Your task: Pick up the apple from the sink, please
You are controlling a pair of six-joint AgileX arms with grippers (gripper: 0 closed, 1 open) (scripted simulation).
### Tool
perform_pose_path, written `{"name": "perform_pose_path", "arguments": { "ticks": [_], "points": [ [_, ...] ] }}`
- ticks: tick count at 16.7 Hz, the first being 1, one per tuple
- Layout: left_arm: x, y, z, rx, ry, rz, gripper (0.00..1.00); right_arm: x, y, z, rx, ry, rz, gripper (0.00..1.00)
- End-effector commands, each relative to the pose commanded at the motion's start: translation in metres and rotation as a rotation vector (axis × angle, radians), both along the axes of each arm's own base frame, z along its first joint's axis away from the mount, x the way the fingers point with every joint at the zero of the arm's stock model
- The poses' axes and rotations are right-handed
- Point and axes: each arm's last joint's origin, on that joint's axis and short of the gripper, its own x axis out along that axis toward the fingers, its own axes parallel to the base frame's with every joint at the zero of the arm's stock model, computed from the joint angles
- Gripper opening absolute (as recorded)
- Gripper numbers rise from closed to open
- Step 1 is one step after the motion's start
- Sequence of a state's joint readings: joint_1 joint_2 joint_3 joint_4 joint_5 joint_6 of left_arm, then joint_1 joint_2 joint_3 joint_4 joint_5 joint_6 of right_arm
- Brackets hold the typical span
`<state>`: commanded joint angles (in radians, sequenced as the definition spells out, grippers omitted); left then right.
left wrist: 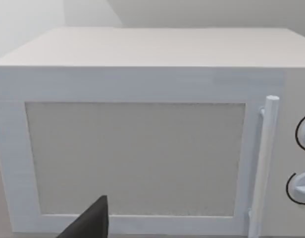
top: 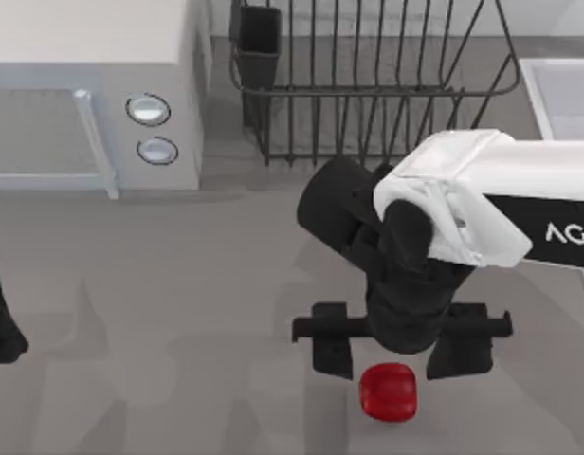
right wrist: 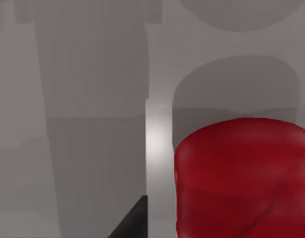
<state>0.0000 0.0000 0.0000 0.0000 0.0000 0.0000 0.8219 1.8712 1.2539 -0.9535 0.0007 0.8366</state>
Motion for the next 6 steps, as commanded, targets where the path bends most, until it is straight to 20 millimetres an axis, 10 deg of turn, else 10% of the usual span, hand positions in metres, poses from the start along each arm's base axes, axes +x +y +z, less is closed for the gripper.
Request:
{"name": "perform_pose_path", "arguments": {
  "ticks": [6],
  "points": [
    [0.0000, 0.0000, 0.0000, 0.000, 0.000, 0.000, 1.00, 0.0000, 0.0000, 0.0000, 0.000, 0.000, 0.000, 1.00]
  ]
}}
